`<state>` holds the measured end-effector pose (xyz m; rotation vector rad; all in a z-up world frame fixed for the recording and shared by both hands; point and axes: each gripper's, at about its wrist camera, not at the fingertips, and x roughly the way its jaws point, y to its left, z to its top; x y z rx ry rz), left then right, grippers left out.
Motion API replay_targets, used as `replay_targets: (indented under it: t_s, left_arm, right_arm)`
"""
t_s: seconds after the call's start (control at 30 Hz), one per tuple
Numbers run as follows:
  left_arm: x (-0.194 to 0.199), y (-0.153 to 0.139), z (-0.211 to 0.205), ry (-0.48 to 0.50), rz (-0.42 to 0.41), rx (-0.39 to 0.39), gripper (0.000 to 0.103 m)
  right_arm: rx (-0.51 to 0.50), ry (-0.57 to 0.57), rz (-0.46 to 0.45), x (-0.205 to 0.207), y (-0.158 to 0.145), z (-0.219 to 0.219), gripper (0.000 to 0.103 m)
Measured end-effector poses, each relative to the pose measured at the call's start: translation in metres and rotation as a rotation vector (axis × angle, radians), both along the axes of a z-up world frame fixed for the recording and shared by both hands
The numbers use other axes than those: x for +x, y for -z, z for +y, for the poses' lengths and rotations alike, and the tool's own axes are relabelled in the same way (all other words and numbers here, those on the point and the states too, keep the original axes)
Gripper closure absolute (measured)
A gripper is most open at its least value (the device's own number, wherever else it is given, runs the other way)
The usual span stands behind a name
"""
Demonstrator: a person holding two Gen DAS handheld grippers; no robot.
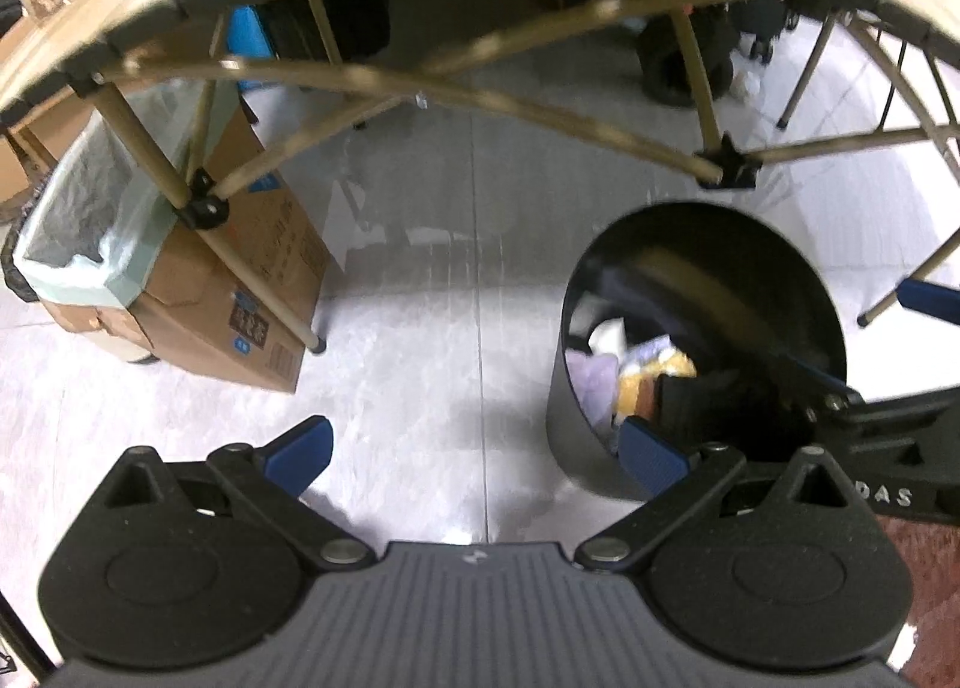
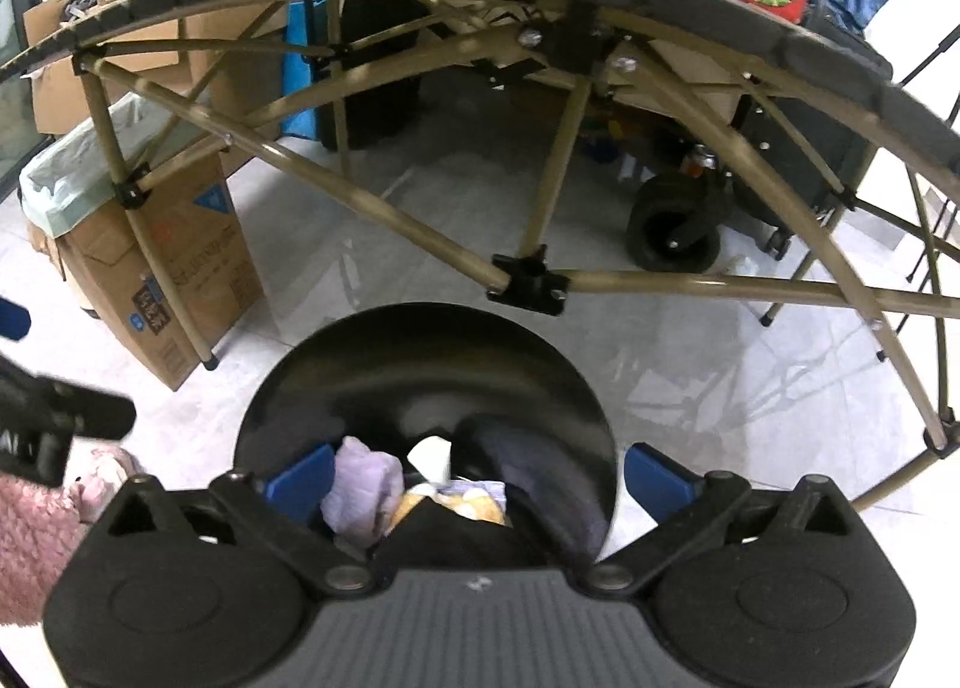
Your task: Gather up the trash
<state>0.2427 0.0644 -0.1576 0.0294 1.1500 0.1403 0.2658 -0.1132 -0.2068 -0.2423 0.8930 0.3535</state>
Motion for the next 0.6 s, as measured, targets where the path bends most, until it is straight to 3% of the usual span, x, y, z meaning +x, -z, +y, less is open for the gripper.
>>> replay_targets:
  t_s: [0.27,0.6]
  left_arm:
    - [-0.036,-0.04,-0.013,0.016,-0.149,-0.048,0.0]
    - [-0.118,-0.087,-0.023,0.033,-0.295,-0.093,0.0]
  right_arm:
    - [0.026,0.039,-0.054,-0.04,-0.046,-0.032,0.0]
    - [0.089,0.027,-0.124,-0.126,-0.109,-0.062,0.0]
